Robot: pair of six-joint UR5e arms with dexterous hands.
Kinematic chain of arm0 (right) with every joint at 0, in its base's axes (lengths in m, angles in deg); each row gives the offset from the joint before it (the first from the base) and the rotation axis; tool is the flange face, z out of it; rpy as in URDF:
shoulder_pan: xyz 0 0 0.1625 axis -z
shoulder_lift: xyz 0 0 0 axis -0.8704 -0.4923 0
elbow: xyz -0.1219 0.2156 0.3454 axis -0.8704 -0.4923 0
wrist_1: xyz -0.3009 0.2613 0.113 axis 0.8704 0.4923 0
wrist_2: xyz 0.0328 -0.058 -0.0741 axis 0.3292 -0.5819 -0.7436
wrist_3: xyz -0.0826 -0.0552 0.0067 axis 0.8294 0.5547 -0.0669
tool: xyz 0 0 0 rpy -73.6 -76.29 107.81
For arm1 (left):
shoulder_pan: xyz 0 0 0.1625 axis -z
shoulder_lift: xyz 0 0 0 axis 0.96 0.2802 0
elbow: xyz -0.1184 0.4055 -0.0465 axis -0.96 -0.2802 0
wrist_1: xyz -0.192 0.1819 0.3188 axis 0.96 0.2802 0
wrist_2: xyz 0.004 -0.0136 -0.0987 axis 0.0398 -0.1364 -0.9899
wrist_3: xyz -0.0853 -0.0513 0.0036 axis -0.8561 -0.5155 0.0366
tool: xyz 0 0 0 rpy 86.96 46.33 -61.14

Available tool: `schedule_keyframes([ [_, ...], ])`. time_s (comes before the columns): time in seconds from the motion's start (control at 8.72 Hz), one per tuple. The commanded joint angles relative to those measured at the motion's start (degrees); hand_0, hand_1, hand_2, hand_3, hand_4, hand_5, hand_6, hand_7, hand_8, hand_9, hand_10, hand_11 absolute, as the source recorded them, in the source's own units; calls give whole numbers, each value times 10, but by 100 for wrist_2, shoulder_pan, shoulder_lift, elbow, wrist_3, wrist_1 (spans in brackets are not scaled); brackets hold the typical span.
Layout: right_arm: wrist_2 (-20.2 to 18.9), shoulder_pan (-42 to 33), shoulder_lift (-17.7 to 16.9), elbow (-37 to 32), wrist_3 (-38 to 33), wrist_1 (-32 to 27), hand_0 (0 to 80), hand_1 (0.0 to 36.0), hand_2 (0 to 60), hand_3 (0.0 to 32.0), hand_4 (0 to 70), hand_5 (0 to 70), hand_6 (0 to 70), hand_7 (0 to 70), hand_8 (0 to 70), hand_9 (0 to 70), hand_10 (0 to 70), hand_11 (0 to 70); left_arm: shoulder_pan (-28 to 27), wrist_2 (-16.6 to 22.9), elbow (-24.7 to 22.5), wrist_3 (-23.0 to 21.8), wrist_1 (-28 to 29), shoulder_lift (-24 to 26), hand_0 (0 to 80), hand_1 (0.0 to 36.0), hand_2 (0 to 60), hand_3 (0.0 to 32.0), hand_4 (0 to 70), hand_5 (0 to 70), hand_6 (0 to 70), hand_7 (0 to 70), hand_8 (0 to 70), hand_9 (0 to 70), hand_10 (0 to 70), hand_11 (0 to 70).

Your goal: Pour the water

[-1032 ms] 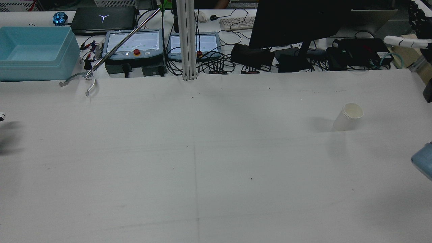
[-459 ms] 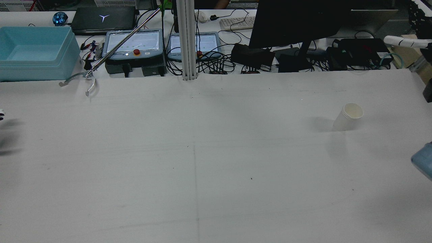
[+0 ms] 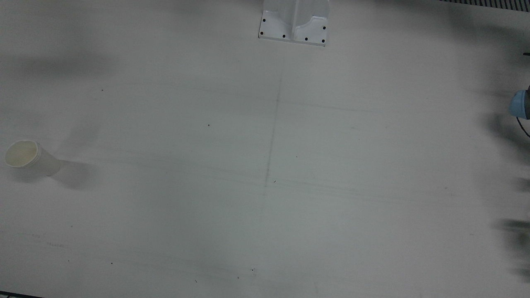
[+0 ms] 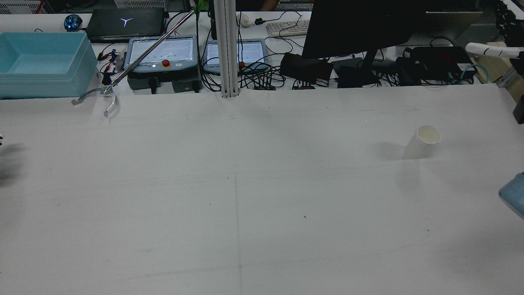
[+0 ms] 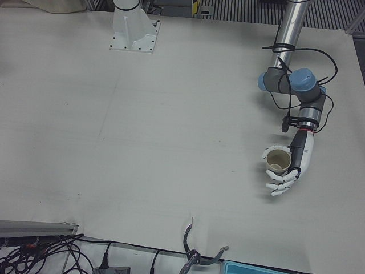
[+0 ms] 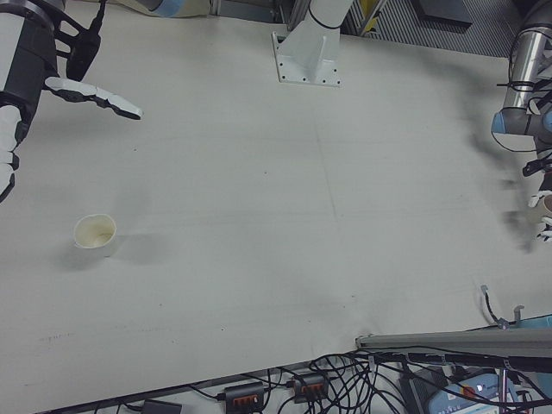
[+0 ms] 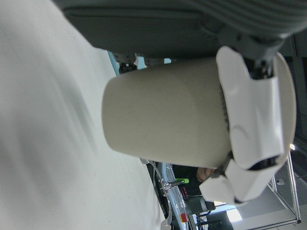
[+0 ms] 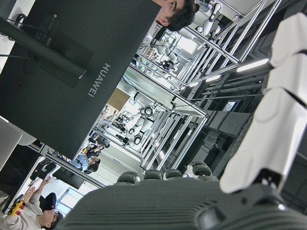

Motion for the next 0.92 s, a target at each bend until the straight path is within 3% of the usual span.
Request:
schedule_keyframes([
  [0.0,0,-6,-6,2,4,0,457,134,130,0,35,0,0,0,0,20,0,0,0,0,-76,6,-103,-1,575,338,600,0,596,700,259,309,142,202,156,247],
  [0.11,0,-6,-7,2,-5,0,456,134,131,0,35,0,0,0,0,20,0,0,0,0,-76,15,-138,-1,593,317,600,0,548,700,244,311,131,192,152,242],
  [0.23,0,-14,-7,2,-5,0,458,134,132,0,35,0,0,0,0,19,0,1,0,0,-84,6,-155,-1,669,211,78,0,569,700,211,283,115,175,146,231],
  [0.34,0,-6,2,2,-5,0,458,134,131,0,36,0,0,0,0,20,0,0,8,0,-84,-3,-155,-1,648,248,244,0,579,700,194,249,106,159,141,224],
  [0.46,0,-6,2,2,-5,0,456,133,128,0,36,0,0,0,0,20,0,0,8,0,-93,-12,-156,-1,576,210,276,0,598,619,188,231,100,151,134,210],
  [0.57,0,-14,-6,11,-5,0,458,134,132,0,35,0,0,0,0,20,0,0,17,0,-93,-12,-156,-1,524,148,217,0,623,524,190,228,98,150,131,199],
  [0.69,0,-14,-7,20,-5,0,457,134,130,0,35,0,0,0,0,19,0,0,52,0,-102,-12,-156,-1,570,229,346,0,592,652,194,229,105,156,138,215],
  [0.8,0,-14,-7,28,4,0,456,133,131,0,35,0,0,0,0,19,0,0,61,0,-102,-12,-156,-1,527,203,396,0,602,584,185,223,98,149,134,205],
])
